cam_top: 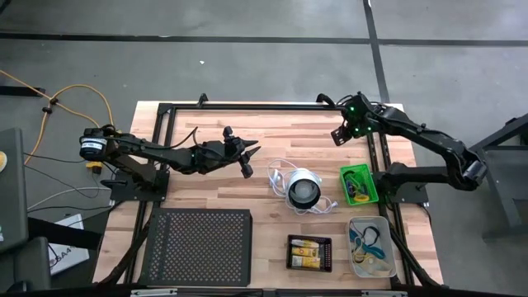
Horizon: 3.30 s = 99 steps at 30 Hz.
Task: Pick & Place Office Desk Supplies
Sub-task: Put the gray bin on the shelf
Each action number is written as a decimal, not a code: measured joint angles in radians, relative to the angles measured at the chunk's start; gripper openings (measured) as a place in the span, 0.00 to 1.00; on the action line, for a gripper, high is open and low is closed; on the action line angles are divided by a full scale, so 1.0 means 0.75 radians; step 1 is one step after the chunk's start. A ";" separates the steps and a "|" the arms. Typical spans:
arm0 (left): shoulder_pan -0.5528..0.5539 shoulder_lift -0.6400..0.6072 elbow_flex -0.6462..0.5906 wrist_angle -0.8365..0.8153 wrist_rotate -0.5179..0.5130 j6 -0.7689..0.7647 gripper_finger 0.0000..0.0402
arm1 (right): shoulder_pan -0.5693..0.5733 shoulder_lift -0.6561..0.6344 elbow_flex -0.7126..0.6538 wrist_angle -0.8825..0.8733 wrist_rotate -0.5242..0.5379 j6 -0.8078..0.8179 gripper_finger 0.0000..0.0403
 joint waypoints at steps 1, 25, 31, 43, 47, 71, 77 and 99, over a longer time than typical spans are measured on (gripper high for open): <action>0.000 0.000 0.000 0.000 0.000 0.000 0.22 | 0.000 0.000 0.000 0.001 -0.029 -0.006 0.30; -0.012 0.000 0.000 0.001 -0.002 0.000 0.22 | 0.473 -0.286 -0.001 -0.541 -0.286 0.036 0.30; -0.012 0.000 0.000 0.001 -0.002 0.000 0.22 | 0.755 -0.335 -0.001 -0.544 -0.225 0.144 0.30; -0.012 0.000 0.000 0.001 0.002 0.000 0.22 | 1.373 -0.262 -0.001 -0.542 -0.132 0.485 0.23; -0.012 0.000 0.000 0.001 0.002 0.000 0.22 | 1.559 -0.214 -0.001 -0.522 -0.133 0.628 0.20; -0.012 0.000 0.000 0.001 0.001 0.000 0.22 | 2.108 0.045 -0.001 -0.312 0.153 0.740 0.35; -0.012 0.000 0.000 0.001 0.000 0.000 0.22 | 2.108 0.140 -0.001 -0.310 0.148 0.729 0.35; -0.012 0.000 0.000 0.001 -0.003 0.000 0.22 | 2.107 0.332 -0.001 -0.234 0.097 0.680 0.33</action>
